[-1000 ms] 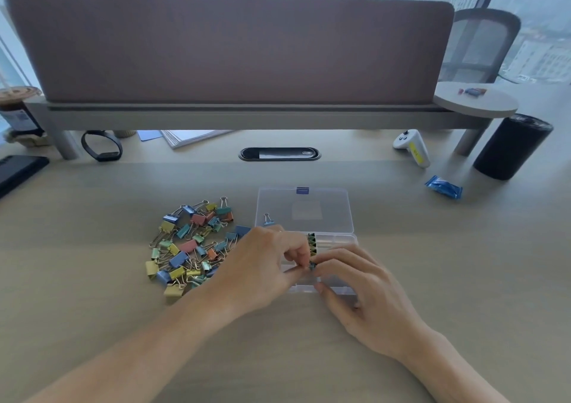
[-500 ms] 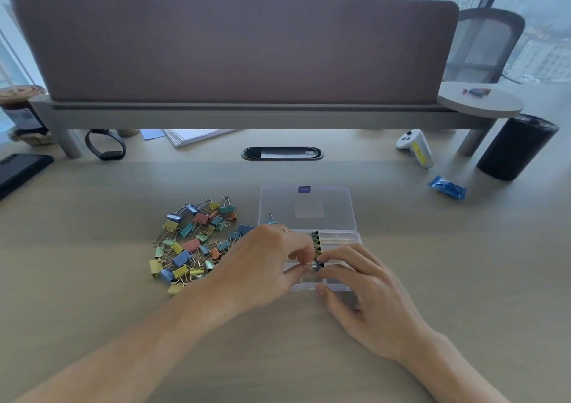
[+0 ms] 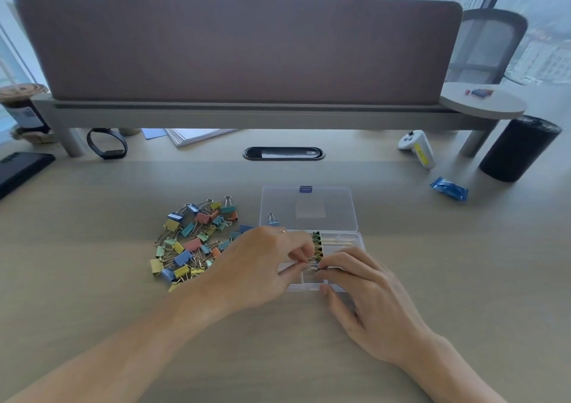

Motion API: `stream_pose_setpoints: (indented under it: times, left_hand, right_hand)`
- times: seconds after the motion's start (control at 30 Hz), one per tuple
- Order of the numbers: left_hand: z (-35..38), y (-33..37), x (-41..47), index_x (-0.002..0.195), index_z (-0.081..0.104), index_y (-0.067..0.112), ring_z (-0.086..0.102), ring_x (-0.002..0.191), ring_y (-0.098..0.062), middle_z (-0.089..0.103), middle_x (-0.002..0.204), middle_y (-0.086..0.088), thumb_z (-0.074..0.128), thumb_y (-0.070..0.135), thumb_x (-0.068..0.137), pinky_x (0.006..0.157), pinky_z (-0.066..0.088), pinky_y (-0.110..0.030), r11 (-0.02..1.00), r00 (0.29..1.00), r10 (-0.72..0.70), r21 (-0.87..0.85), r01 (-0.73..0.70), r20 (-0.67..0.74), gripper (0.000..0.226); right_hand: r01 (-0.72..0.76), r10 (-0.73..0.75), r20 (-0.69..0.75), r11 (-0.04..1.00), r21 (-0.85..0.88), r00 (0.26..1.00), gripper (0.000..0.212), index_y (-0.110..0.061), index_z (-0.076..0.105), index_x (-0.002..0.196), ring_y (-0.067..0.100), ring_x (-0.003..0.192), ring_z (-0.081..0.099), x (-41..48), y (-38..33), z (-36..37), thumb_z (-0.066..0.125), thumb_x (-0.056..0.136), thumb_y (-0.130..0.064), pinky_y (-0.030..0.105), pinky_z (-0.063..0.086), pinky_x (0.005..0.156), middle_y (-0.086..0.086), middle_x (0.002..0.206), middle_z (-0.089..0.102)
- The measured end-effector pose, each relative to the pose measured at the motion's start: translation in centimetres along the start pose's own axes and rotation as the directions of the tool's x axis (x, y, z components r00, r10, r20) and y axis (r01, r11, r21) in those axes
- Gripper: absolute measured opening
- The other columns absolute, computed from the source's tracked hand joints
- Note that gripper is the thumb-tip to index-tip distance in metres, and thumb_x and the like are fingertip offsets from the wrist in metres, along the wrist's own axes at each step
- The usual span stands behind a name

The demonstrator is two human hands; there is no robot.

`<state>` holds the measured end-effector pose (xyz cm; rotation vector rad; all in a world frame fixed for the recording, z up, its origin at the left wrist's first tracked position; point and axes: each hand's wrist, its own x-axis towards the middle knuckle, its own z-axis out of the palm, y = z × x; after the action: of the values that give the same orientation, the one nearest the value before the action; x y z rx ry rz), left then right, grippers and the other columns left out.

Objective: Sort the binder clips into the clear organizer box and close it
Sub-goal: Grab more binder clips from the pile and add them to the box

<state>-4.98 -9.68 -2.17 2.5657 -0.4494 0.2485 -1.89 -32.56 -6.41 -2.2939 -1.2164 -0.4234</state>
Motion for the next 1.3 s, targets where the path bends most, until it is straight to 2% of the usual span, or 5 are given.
stream_pose_setpoints:
  times: [0.23, 0.47, 0.77, 0.87, 1.3]
  left_hand:
    - [-4.9, -3.5, 0.6, 0.089, 0.071, 0.035, 0.062, 0.081, 0.005, 0.069, 0.078, 0.02, 0.073, 0.021, 0.091, 0.068, 0.045, -0.007, 0.963, 0.962, -0.266, -0.066, 0.262, -0.06, 0.015]
    - [-8.0, -4.5, -1.1, 0.084, 0.073, 0.038, 0.065, 0.08, 0.001, 0.071, 0.082, 0.022, 0.078, 0.024, 0.084, 0.065, 0.046, -0.009, 0.95, 0.882, -0.307, 0.166, 0.264, 0.358, 0.014]
    - [-6.3, -3.8, -1.0, 0.089, 0.067, 0.037, 0.06, 0.08, 0.002, 0.065, 0.083, 0.02, 0.07, 0.031, 0.083, 0.069, 0.051, -0.021, 0.906, 0.886, -0.373, 0.315, 0.284, 0.275, 0.009]
    - [-6.0, -3.6, -0.8, 0.088, 0.066, 0.034, 0.061, 0.079, 0.001, 0.066, 0.083, 0.017, 0.07, 0.029, 0.085, 0.061, 0.042, -0.011, 0.905, 0.88, -0.376, 0.318, 0.283, 0.288, 0.007]
    - [-8.2, -2.0, 0.6, 0.085, 0.068, 0.033, 0.067, 0.075, 0.0, 0.072, 0.078, 0.015, 0.078, 0.021, 0.084, 0.07, 0.053, -0.017, 0.949, 0.943, -0.315, 0.056, 0.31, 0.11, 0.016]
  right_hand:
    - [-0.003, 0.003, -0.034, 1.0, 0.001, 0.999, 0.018, -0.015, 0.075, 0.111, 0.013, 0.112, 0.063, 0.0, 0.0, 0.1, 0.063, 0.1, -0.023, 0.028, 0.052, 0.096, -0.01, 0.117, 0.068]
    - [-0.031, 0.031, -0.036, 1.0, -0.001, 0.999, 0.019, -0.02, 0.072, 0.109, 0.012, 0.112, 0.062, -0.1, 0.0, 0.1, 0.058, 0.101, -0.029, 0.028, 0.052, 0.094, -0.011, 0.119, 0.066]
    - [-0.064, 0.064, -0.012, 0.998, 0.02, 0.998, 0.016, -0.019, 0.072, 0.11, 0.013, 0.111, 0.061, -0.1, 0.1, 0.2, 0.062, 0.101, -0.028, 0.03, 0.052, 0.092, -0.011, 0.117, 0.062]
    - [-0.062, 0.062, -0.014, 0.998, 0.022, 0.998, 0.017, -0.018, 0.072, 0.11, 0.013, 0.111, 0.061, -0.1, 0.1, 0.2, 0.062, 0.1, -0.027, 0.031, 0.052, 0.094, -0.01, 0.117, 0.063]
    - [-0.026, 0.025, -0.023, 0.999, -0.027, 0.999, 0.015, -0.018, 0.073, 0.108, 0.013, 0.108, 0.062, -0.1, -0.1, 0.0, 0.062, 0.098, -0.022, 0.031, 0.053, 0.091, -0.011, 0.115, 0.066]
